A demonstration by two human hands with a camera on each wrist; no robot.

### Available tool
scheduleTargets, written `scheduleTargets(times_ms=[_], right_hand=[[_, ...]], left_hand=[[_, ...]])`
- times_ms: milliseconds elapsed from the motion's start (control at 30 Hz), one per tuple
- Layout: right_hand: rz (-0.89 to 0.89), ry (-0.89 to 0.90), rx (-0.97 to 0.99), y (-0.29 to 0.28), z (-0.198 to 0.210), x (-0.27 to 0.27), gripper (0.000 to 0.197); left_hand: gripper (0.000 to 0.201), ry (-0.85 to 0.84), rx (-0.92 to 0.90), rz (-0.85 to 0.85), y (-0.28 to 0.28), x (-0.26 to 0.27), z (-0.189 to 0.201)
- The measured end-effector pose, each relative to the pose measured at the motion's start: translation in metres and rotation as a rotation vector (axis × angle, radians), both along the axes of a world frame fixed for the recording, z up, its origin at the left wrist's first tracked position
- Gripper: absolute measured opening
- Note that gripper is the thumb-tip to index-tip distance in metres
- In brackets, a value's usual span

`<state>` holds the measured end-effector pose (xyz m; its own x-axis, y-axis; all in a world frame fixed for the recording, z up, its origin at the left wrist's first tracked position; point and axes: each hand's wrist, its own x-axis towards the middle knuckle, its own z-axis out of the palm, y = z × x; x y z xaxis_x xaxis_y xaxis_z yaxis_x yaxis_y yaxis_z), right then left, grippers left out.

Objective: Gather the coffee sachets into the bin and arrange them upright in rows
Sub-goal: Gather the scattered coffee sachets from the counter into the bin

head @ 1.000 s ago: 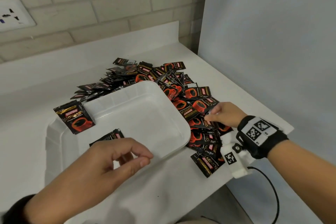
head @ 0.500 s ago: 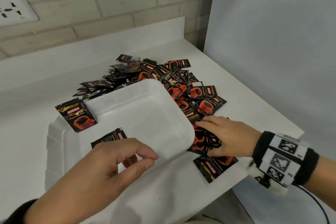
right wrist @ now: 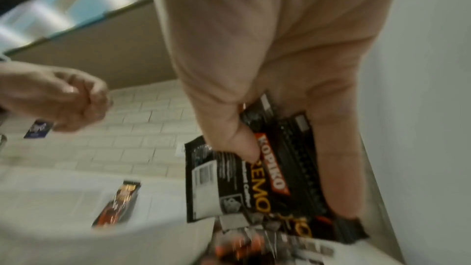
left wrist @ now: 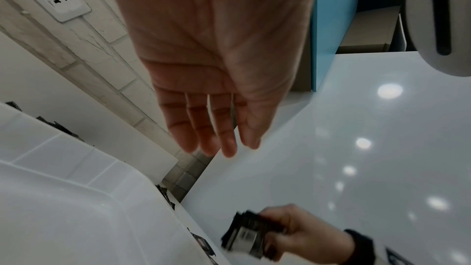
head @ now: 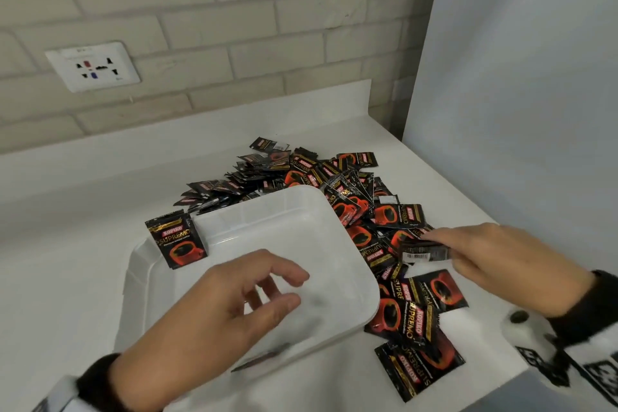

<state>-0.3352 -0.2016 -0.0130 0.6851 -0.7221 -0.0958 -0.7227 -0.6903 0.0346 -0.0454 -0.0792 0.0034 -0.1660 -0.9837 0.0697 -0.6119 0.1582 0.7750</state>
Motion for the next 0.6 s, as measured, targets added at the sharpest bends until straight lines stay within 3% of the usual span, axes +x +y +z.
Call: scheduleTargets(times_ms=[100,233,367,433,500,600], right_hand=[[0.033,-0.123,-0.012,0.005,0.027,0.014,0.043],[0.345,-0.336,0.038,0.009,0.031,0.057,0.039],[0.476,-0.51,0.12,0.01,0.015,0.083,0.041],[0.429,-0.6,0.196,0.005,0.012,0.078,0.045],[0.29,-0.611,0.282,-0.003,0.01,0.06,0.048],[0.103,-0.305,0.305,-0.007,-0.001,0.025,0.046]], left_hand=[[0.049,0.016,-0.023,0.044,-0.011,-0.005,0.003],[0.062,-0.033,-0.062,-0.009,-0.029,-0.024,0.003],[0.034,-0.087,-0.191,0.008,-0.038,-0.023,-0.003],[0.022,-0.127,-0.229,0.079,-0.034,-0.01,-0.003],[0.027,-0.163,-0.258,0.156,-0.026,0.008,-0.007],[0.041,-0.298,-0.181,0.224,-0.012,0.04,-0.02]])
